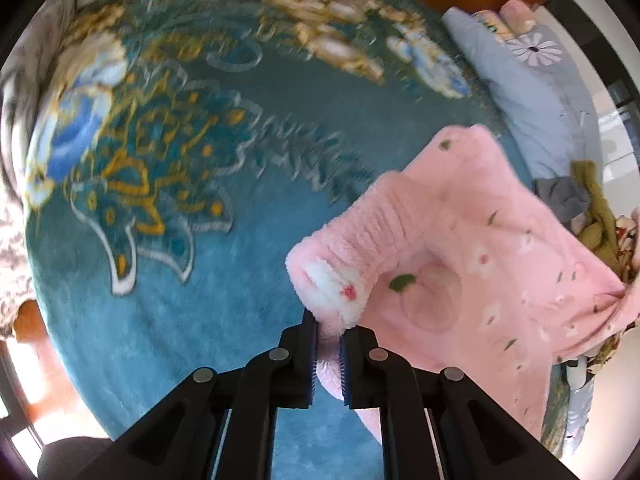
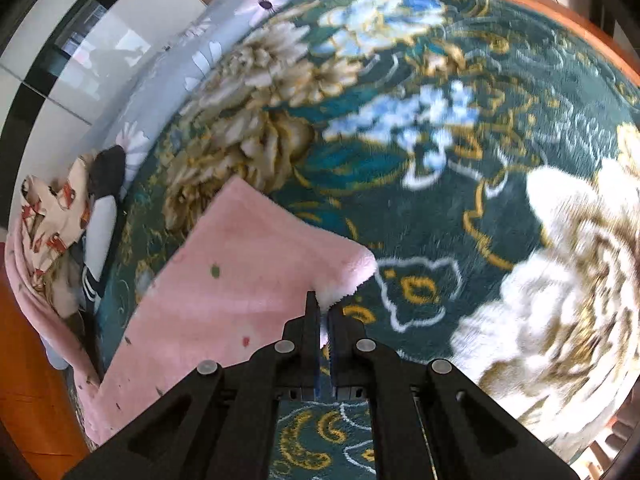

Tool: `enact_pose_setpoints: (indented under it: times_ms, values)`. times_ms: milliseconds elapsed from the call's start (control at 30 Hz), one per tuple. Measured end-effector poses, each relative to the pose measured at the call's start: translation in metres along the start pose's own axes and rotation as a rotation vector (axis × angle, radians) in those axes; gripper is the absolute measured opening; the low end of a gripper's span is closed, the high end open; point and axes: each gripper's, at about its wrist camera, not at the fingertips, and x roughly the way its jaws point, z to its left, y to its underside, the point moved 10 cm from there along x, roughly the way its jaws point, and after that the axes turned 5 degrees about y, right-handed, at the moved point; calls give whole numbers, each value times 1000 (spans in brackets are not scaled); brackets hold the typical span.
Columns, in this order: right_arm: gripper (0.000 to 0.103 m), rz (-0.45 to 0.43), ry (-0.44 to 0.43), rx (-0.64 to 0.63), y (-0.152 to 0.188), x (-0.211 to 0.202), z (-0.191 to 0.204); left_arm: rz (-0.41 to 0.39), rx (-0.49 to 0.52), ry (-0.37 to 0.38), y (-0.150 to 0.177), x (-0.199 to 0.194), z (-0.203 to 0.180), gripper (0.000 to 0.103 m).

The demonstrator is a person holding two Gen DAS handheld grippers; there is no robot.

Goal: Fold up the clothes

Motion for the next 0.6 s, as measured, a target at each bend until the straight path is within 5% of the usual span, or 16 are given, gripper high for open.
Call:
enact_pose_setpoints:
  times_ms: [200, 600]
  values:
    - [2, -23, 30, -17, 11, -24, -22, -55, 15, 18, -7, -23, 4, 8]
    - [2, 22, 178, -24, 45, -29, -71, 20, 17, -9, 5, -9, 42, 8]
